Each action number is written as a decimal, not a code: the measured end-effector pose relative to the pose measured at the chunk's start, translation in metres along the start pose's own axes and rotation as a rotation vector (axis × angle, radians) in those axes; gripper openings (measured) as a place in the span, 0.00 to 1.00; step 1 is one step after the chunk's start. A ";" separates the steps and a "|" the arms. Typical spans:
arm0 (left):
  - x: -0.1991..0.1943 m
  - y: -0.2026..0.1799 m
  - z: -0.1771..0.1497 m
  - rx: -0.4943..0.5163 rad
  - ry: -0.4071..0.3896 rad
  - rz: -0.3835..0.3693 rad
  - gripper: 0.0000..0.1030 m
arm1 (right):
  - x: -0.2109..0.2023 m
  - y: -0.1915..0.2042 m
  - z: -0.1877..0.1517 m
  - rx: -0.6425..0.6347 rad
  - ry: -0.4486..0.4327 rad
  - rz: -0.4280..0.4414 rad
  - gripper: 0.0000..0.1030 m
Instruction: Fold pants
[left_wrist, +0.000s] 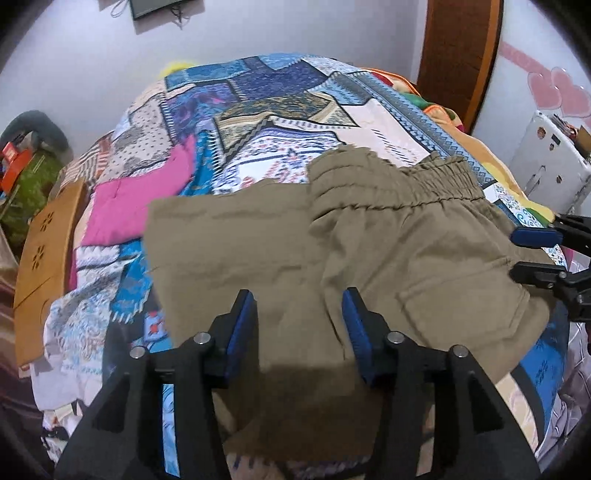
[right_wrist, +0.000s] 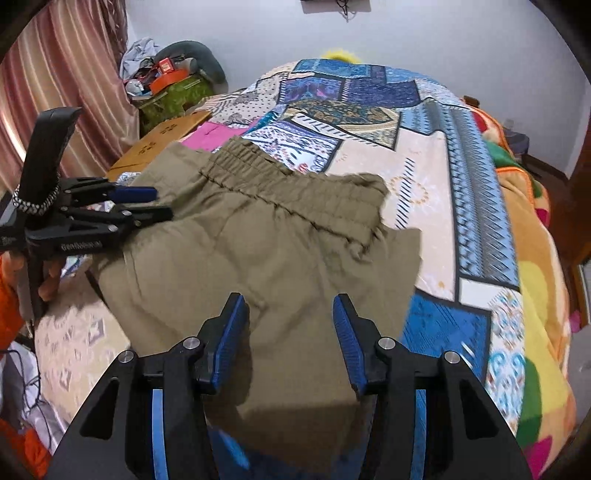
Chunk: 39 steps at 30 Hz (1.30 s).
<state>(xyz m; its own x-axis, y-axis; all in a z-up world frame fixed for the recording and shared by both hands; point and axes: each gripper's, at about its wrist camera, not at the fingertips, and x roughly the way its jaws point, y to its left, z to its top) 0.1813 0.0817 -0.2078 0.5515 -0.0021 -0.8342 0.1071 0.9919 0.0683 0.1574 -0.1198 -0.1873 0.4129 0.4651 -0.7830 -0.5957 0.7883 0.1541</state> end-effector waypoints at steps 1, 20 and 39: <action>-0.002 0.002 -0.002 -0.002 0.000 0.010 0.57 | -0.004 -0.001 -0.003 0.005 0.001 -0.007 0.43; -0.026 0.076 -0.033 -0.201 0.038 0.098 0.59 | -0.032 -0.020 -0.023 0.117 -0.034 -0.079 0.51; 0.037 0.075 0.011 -0.304 0.087 -0.171 0.59 | 0.034 -0.079 0.000 0.368 0.046 0.126 0.67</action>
<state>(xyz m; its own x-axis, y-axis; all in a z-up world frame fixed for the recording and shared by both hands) 0.2190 0.1541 -0.2276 0.4726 -0.1734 -0.8640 -0.0670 0.9705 -0.2314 0.2183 -0.1663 -0.2258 0.3162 0.5556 -0.7690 -0.3493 0.8218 0.4502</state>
